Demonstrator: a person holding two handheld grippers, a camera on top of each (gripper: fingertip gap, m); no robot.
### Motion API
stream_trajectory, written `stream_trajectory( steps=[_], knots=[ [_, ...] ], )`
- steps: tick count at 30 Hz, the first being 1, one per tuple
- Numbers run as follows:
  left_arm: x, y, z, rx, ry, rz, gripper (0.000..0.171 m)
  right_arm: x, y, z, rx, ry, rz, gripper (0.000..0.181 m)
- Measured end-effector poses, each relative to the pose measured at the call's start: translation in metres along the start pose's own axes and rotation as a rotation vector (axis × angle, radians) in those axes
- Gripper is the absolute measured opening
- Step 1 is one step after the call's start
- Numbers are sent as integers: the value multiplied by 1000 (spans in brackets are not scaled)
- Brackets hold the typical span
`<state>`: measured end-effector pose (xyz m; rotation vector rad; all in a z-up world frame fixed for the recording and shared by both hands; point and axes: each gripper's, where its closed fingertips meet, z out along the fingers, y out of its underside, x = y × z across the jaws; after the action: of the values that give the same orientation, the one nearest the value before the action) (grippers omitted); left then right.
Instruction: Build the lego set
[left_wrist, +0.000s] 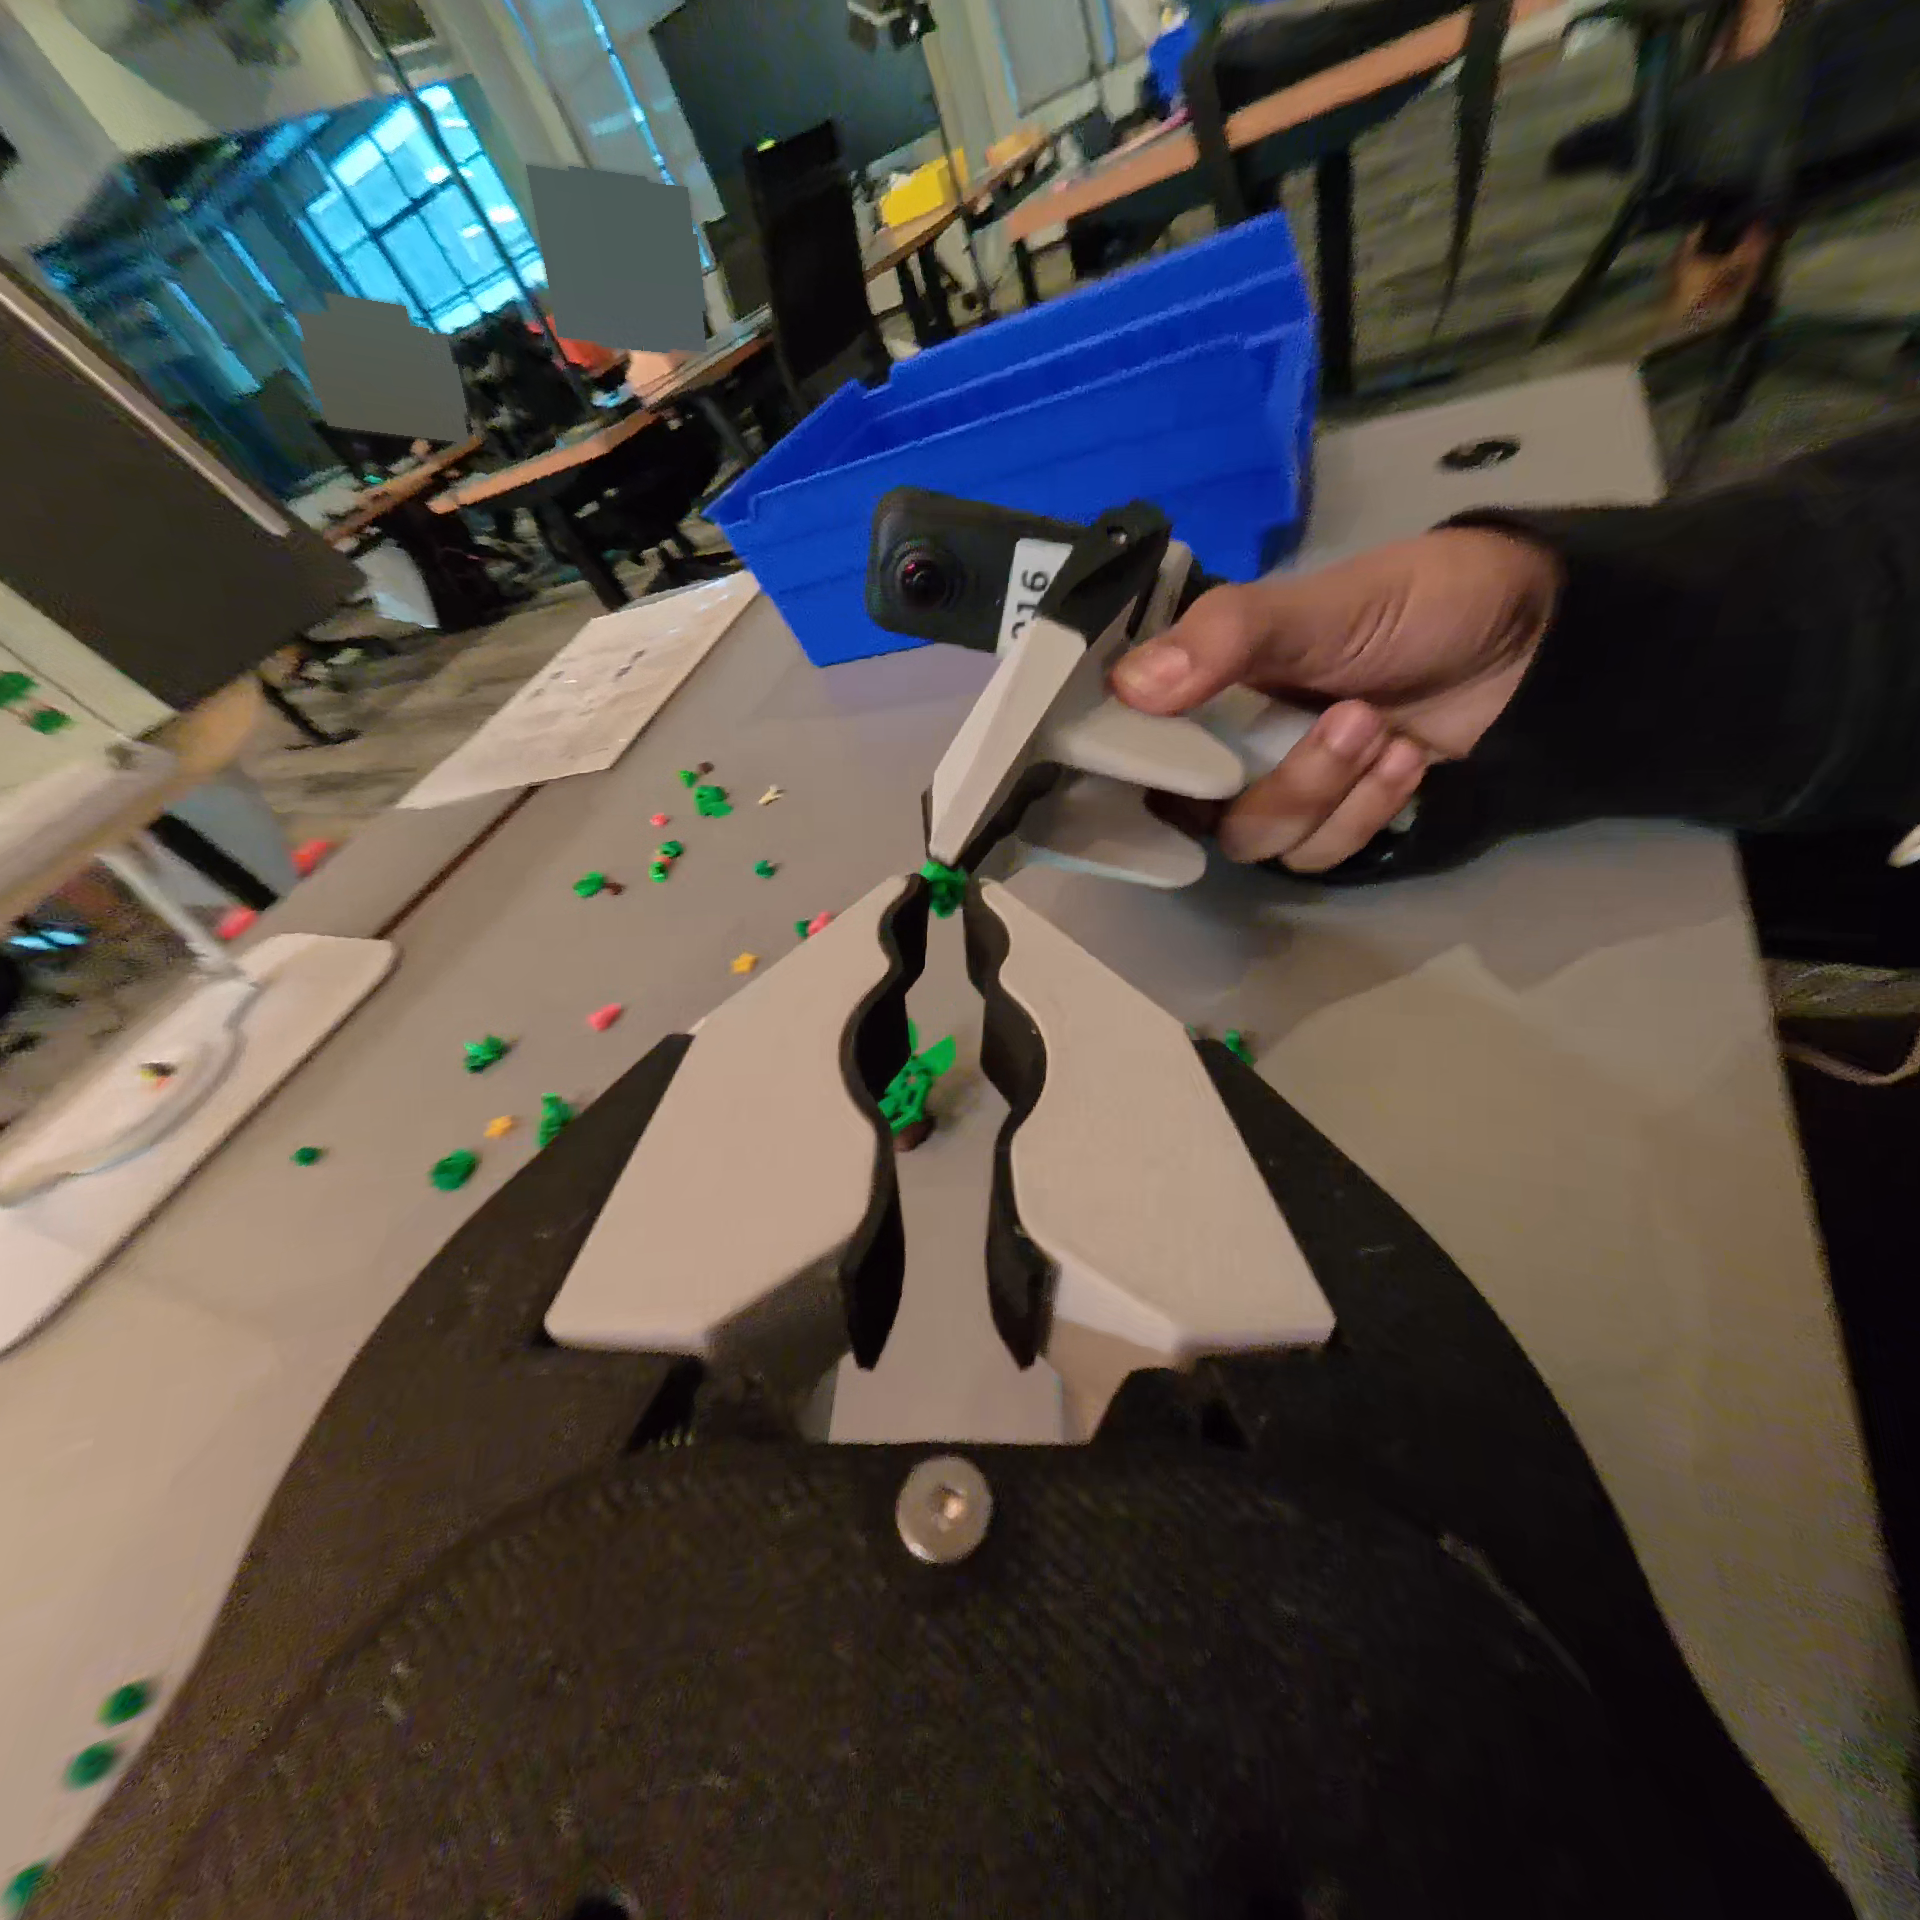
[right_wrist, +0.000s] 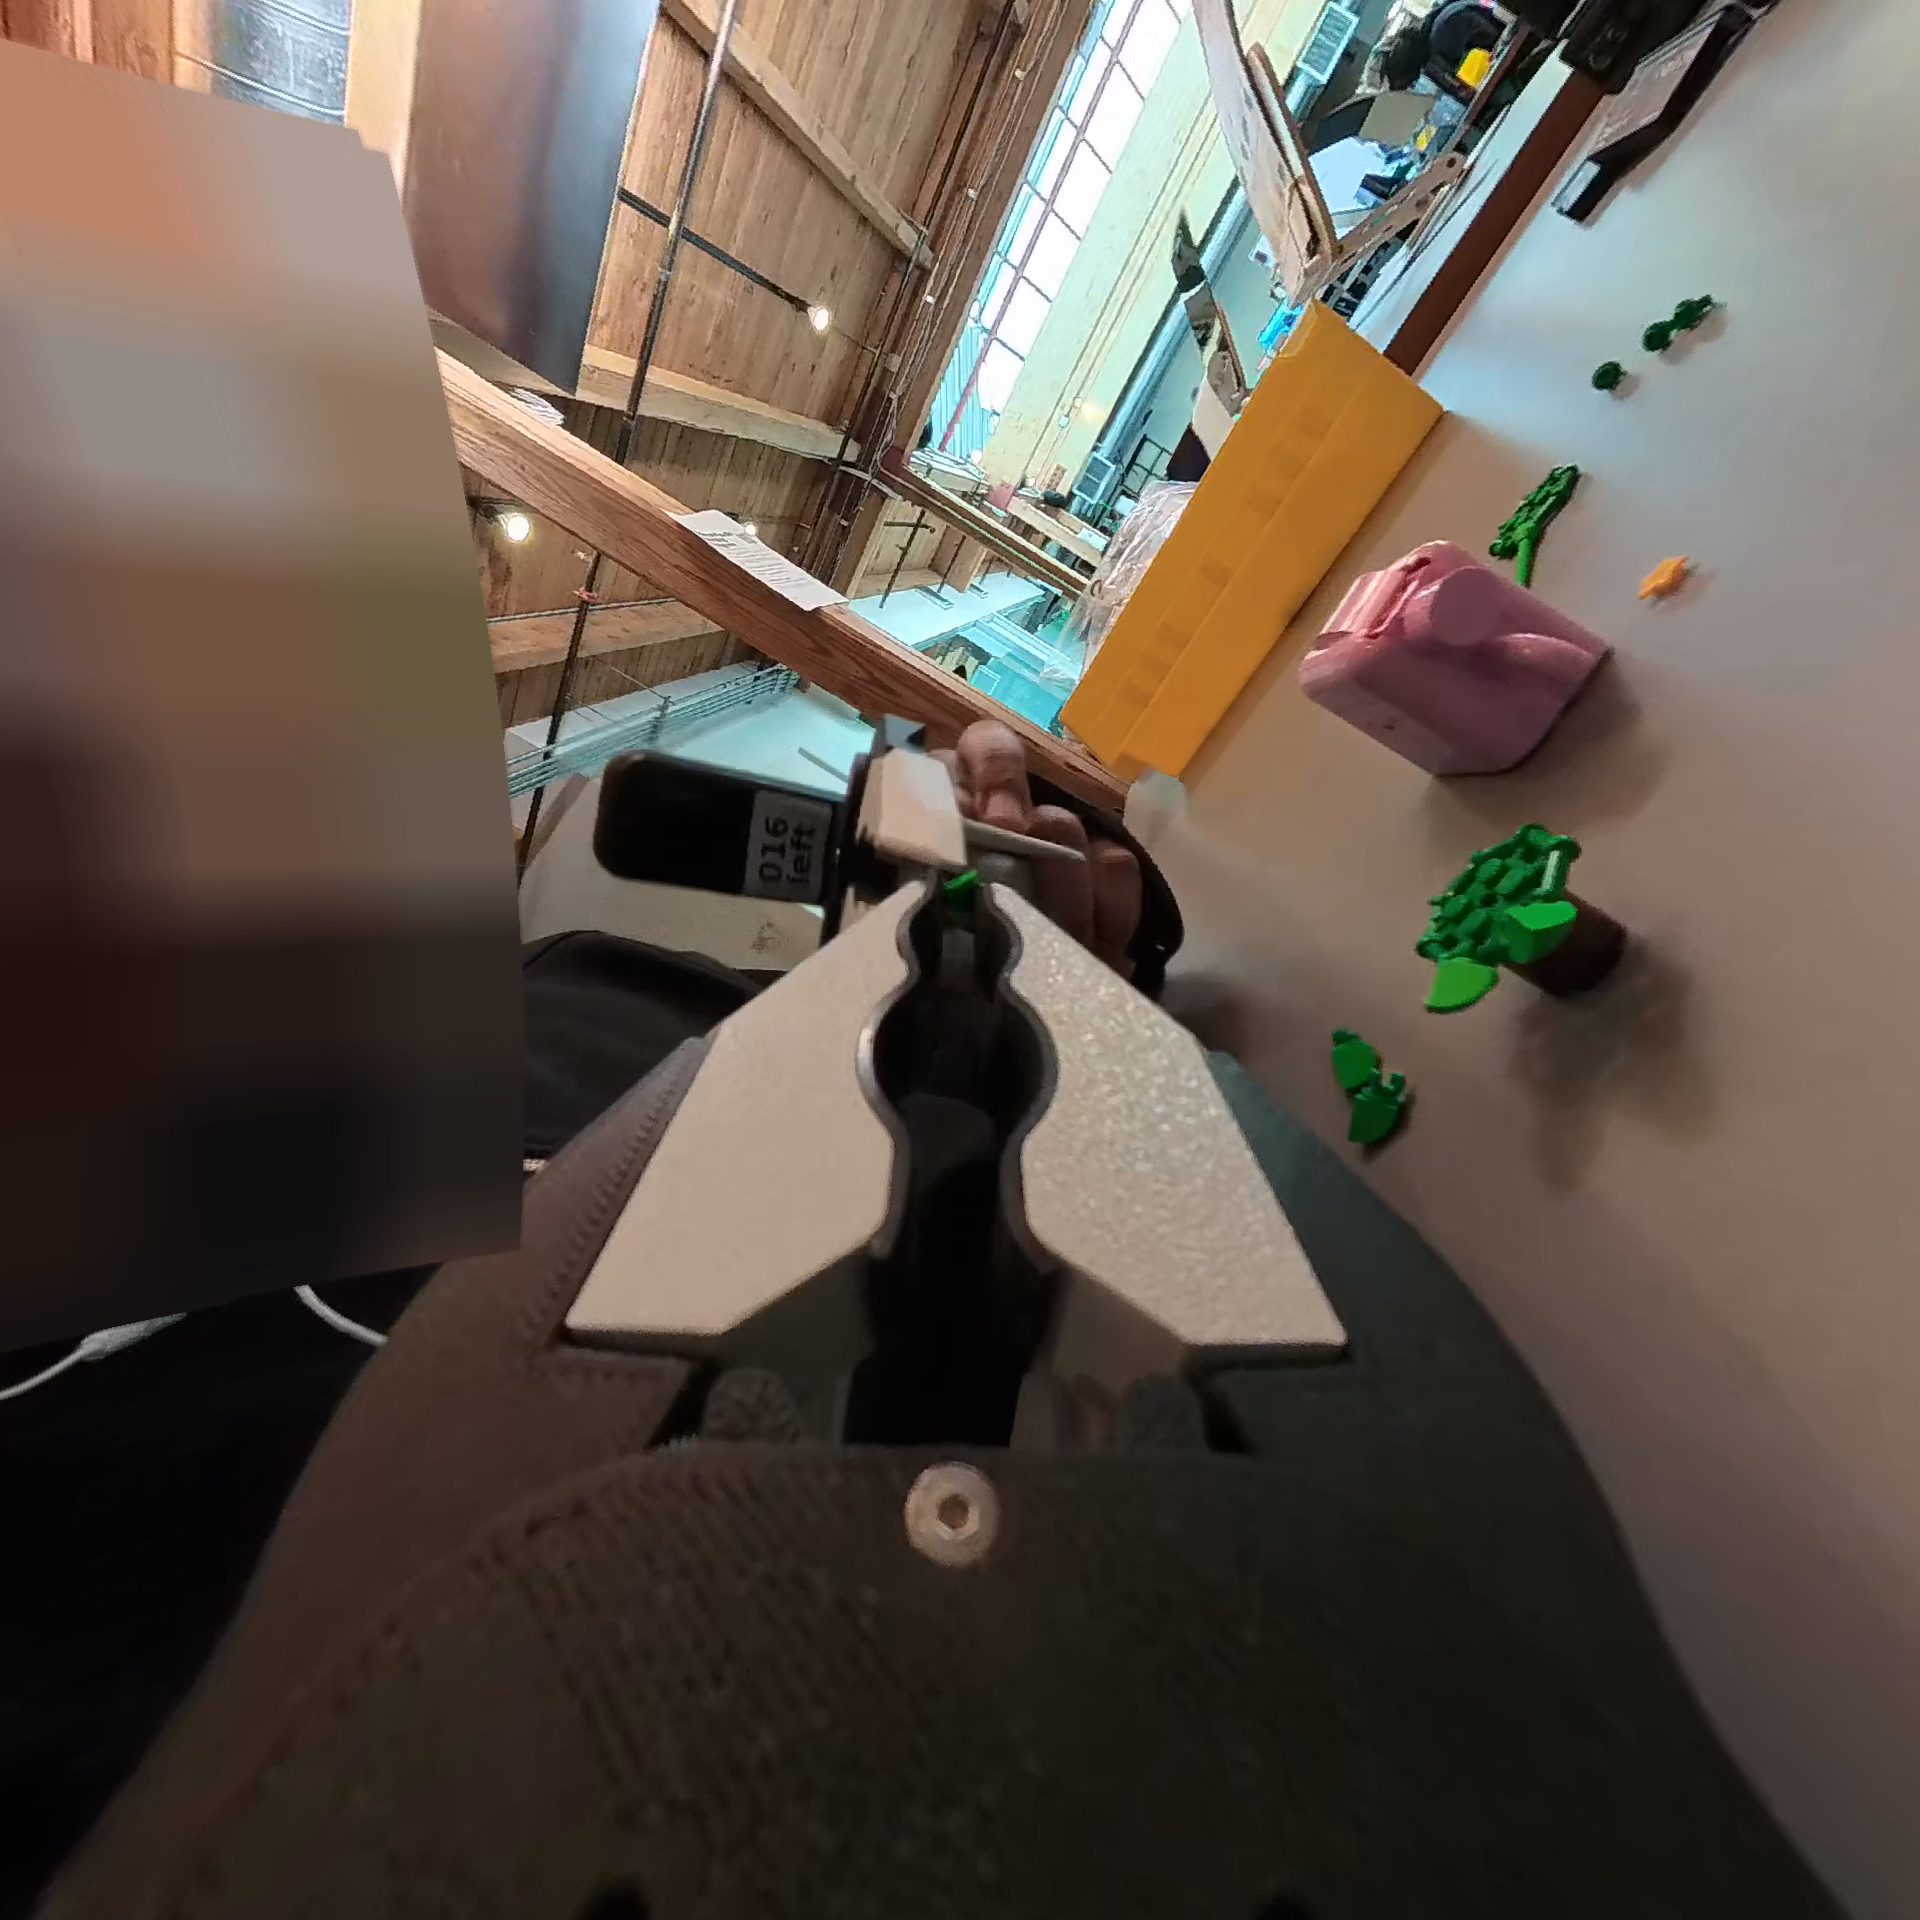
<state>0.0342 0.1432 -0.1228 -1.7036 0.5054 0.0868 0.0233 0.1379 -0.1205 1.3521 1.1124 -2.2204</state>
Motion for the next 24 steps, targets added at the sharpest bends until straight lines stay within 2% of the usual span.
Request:
stream_trajectory(
  steps=[4, 24],
  knots=[
    [3, -3, -1, 32, 65, -95, 1, 0, -1, 0, 3, 7, -12, 4],
    [0, -1, -1, 27, 46, -108, 0, -3, -2, 0, 13, -12, -13, 4]
  ],
)
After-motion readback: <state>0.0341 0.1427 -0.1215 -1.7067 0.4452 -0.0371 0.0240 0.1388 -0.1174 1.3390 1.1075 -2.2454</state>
